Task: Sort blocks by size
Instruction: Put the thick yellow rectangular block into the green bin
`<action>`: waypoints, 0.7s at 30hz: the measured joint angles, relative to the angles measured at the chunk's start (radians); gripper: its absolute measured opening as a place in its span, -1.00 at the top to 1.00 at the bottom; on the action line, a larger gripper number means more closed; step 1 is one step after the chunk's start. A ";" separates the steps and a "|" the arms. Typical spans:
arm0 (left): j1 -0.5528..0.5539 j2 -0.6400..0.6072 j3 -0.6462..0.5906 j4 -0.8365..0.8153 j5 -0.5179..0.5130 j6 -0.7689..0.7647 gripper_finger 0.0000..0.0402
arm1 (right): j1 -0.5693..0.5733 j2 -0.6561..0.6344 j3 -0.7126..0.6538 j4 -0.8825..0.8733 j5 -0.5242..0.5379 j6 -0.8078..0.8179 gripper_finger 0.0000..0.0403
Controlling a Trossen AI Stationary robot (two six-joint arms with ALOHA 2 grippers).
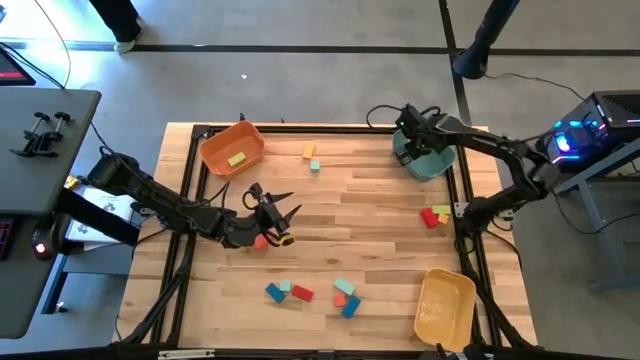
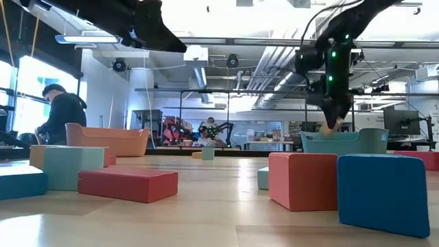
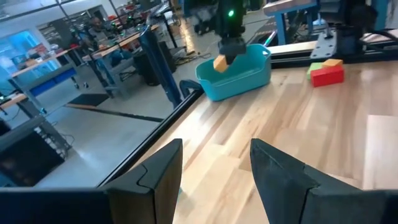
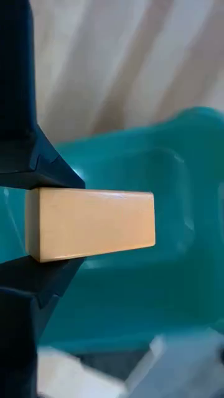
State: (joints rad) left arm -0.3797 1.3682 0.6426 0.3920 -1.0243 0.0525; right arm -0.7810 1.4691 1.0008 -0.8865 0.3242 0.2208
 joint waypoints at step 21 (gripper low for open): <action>-0.055 0.000 0.000 -0.006 0.001 -0.086 0.13 | -0.008 0.103 -0.001 -0.037 0.035 -0.016 -0.20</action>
State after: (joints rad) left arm -0.4351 1.3682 0.6426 0.3859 -1.0237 -0.0332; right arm -0.7895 1.5723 0.9997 -0.9237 0.3595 0.2046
